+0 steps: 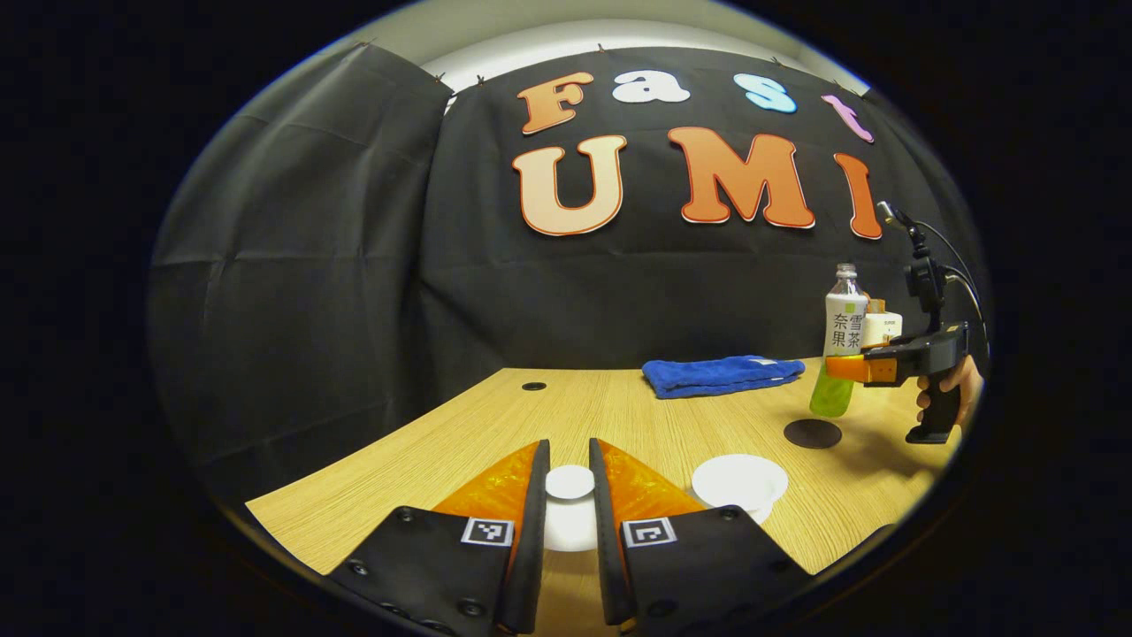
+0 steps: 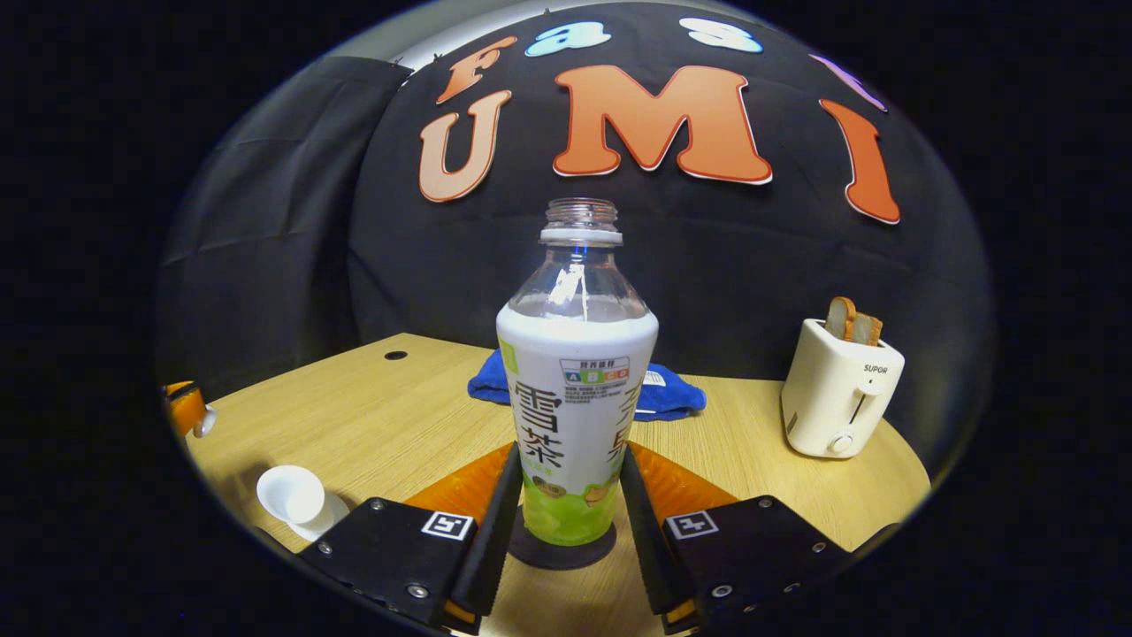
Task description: Open the teacup lid with one hand, grasp the water bottle and pour water into the teacup with the other hand; after pouring, place the water bottle on the coaster and then close the teacup lid.
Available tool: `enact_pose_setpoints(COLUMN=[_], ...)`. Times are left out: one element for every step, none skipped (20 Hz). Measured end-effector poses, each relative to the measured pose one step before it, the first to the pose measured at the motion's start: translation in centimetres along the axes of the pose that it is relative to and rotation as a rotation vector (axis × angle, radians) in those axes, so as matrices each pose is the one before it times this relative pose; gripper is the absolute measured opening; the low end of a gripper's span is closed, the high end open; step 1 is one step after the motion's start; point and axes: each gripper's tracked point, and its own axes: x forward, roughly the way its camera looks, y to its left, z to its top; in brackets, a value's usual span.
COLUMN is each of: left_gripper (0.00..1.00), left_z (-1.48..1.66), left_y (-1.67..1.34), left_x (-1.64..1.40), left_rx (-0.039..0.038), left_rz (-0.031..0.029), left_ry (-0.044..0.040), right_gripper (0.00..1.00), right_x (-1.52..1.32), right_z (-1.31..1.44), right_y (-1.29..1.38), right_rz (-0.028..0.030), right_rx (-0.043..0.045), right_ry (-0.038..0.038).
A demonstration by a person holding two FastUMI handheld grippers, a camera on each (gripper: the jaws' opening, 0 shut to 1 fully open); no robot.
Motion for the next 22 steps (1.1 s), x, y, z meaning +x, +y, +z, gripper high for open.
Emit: enact_pose_setpoints(left_gripper=[0.32, 0.31, 0.31, 0.31, 0.31, 0.31, 0.31, 0.31, 0.31, 0.31, 0.31, 0.31, 0.31, 0.29, 0.29, 0.3, 0.3, 0.31, 0.31, 0.31, 0.31, 0.3], left_z=[-0.139, 0.04, -0.041, 0.108, 0.056, 0.147, 0.146, -0.287, -0.154, 0.036, -0.009, 0.168, 0.197, 0.05, 0.024, 0.098, 0.115, 0.214, 0.15, 0.345, 0.33, 0.214], left_y=[-0.111, -0.32, -0.125, -0.201, -0.167, -0.17, -0.146, -0.161, -0.017, -0.183, -0.292, -0.527, -0.56, -0.525, -0.51, -0.641, -0.759, -0.595, -0.647, -0.514, -0.477, -0.561], left_x=[-0.045, 0.006, -0.005, 0.06, 0.009, 0.121, 0.164, -0.152, -0.106, -0.012, -0.022, 0.017, 0.008, -0.022, 0.052, -0.006, -0.011, -0.056, 0.012, 0.077, 0.107, 0.203], left_rx=[0.00135, -0.001, 0.00027, 0.0023, -0.00022, -0.00033, -0.00192, -0.00209, -0.0006, -0.00309, -0.00635, -0.00571, -0.00254, 0.00032, -0.00153, -0.00349, 0.00018, 0.00021, -0.00063, -0.00252, -0.00193, -0.00274], left_rz=[-0.00191, -0.00559, -0.00393, -0.00446, -0.00214, -0.00328, -0.00183, -0.00329, -0.00188, -0.00317, -0.00595, -0.00995, -0.0095, -0.00983, -0.00885, -0.01255, -0.01185, -0.01124, -0.01101, -0.01136, -0.00896, -0.01113], left_ry=[0.00058, -0.00053, -0.00029, 0.00011, -0.00123, 0.00008, -0.00011, 0.00173, 0.00158, 0.0026, 0.00075, -0.00279, -0.00464, -0.00419, -0.00286, -0.00305, -0.00338, -0.00242, -0.00622, -0.006, -0.00753, -0.00331], right_gripper=[0.65, 0.65, 0.65, 0.65, 0.65, 0.65, 0.65, 0.65, 0.65, 0.65, 0.65, 0.65, 0.65, 0.67, 0.67, 0.68, 0.65, 0.69, 0.7, 0.7, 0.72, 0.72], right_x=[0.1, 0.236, 0.27, 0.113, 0.076, 0.101, 0.039, -0.045, 0.158, -0.032, -0.099, 0.068, -0.086, 0.104, 0.04, -0.093, -0.047, -0.135, -0.291, -0.323, -0.248, -0.281], right_z=[-0.666, -0.436, -0.424, -0.437, -0.338, -0.326, -0.374, 0.281, -0.141, -0.01, -0.026, -0.035, -0.031, -0.263, -0.332, -0.145, -0.165, 0.067, 0.3, 0.379, 0.214, 0.099], right_y=[-0.069, 0.032, 0.122, 0.172, 0.155, 0.186, 0.122, 0.089, -0.035, 0.03, 0.02, -0.076, 0.116, 0.128, 0.022, -0.043, -0.082, -0.05, -0.001, 0.014, 0.277, 0.202], right_rz=[-0.00116, 0.00427, 0.00548, 0.00567, 0.00313, 0.00378, 0.0027, -0.00108, 0.00071, 0.00306, 0.00272, 0.00115, 0.00433, 0.00329, -0.00187, -0.00466, -0.00313, -0.00257, -0.0036, 0.00382, 0.01711, 0.01421], right_rx=[0.00424, 0.00438, 0.00445, 0.00178, 0.00072, -0.00109, 0.00094, 0.00047, 0.00187, -0.00087, 0.0023, 0.00298, 0.0049, 0.00948, 0.00236, -0.00506, -0.00561, -0.01073, -0.0126, -0.00858, -0.00184, 0.00207], right_ry=[0.01166, 0.00899, 0.01059, 0.01219, 0.0071, 0.0074, 0.00709, -0.00989, 0.00144, 0.00031, 0.00208, 0.00275, 0.0032, 0.01085, 0.01123, 0.0089, 0.00356, -0.00485, -0.01287, -0.01401, -0.01019, -0.00741])
